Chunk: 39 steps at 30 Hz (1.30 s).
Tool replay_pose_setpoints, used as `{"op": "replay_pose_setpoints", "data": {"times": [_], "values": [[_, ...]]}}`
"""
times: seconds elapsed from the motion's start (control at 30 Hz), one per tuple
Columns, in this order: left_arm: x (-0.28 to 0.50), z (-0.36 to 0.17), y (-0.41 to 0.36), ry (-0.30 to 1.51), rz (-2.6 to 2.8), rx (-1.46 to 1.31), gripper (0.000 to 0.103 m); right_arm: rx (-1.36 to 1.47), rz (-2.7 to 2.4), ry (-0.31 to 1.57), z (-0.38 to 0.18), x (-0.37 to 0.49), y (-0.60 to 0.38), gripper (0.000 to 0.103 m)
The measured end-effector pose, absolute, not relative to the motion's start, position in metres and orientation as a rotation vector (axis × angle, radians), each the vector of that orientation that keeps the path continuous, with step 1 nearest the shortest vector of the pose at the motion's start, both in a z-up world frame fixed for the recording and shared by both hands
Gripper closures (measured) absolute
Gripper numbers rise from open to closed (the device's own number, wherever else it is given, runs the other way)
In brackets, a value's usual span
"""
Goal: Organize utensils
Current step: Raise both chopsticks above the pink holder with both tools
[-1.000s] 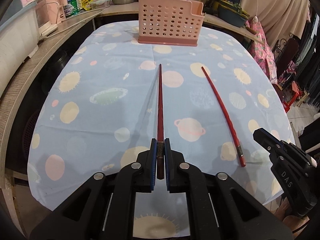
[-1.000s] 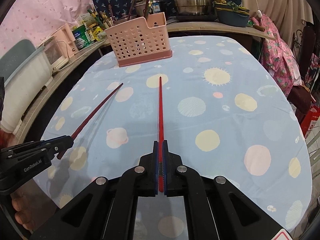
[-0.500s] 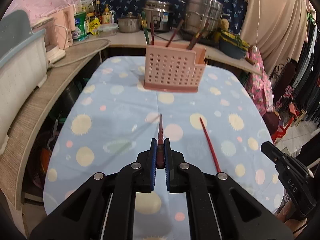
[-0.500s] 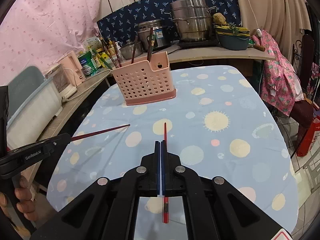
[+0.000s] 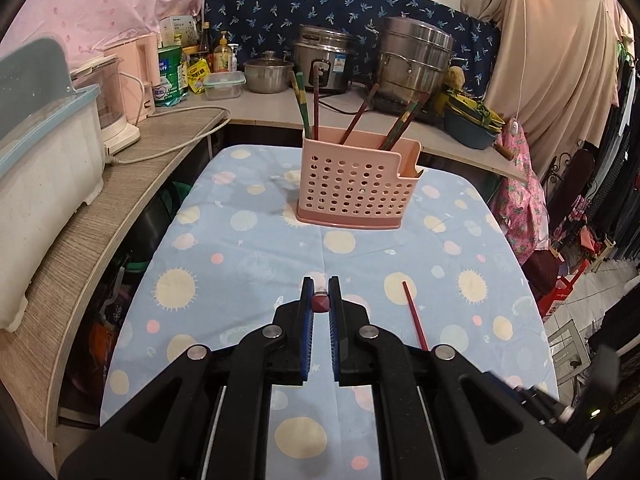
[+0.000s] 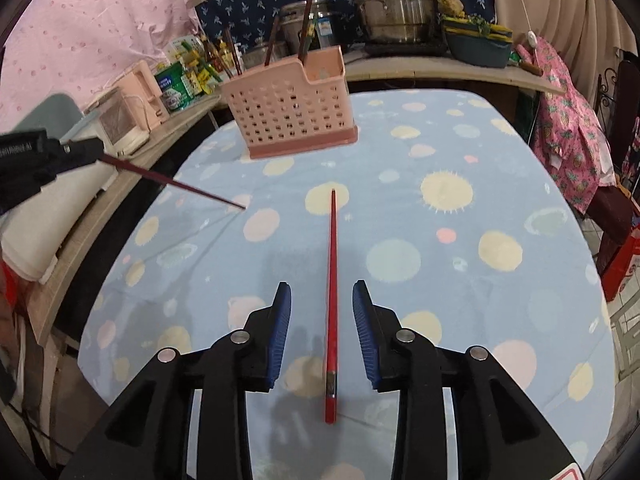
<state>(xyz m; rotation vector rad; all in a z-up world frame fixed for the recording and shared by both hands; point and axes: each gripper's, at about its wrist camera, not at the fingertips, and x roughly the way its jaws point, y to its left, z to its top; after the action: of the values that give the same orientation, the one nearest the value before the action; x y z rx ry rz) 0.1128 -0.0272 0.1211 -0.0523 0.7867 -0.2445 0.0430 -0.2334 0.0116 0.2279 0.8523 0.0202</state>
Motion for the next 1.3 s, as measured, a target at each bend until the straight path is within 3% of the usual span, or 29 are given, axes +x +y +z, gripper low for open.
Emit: {"op": "replay_pose_setpoints", "data": {"times": [0.13, 0.4, 0.53, 0.9, 1.3], "values": [[0.108, 0.118, -0.028, 0.798, -0.248, -0.048, 0.096, 0.202, 0.016, 0.927, -0.018, 0.038, -0.225, 0.072], [0.103, 0.113, -0.028, 0.810, -0.250, -0.050, 0.096, 0.163, -0.006, 0.977, -0.041, 0.028, -0.219, 0.095], [0.101, 0.114, -0.028, 0.807, -0.253, -0.049, 0.096, 0.163, -0.005, 0.972, -0.037, 0.027, -0.220, 0.096], [0.117, 0.152, -0.029, 0.721, -0.253, -0.040, 0.096, 0.163, 0.013, 0.737, 0.072, 0.046, -0.230, 0.096], [0.188, 0.211, -0.040, 0.636, -0.280, -0.086, 0.096, 0.220, 0.062, 0.508, 0.180, 0.134, -0.248, 0.096]]}}
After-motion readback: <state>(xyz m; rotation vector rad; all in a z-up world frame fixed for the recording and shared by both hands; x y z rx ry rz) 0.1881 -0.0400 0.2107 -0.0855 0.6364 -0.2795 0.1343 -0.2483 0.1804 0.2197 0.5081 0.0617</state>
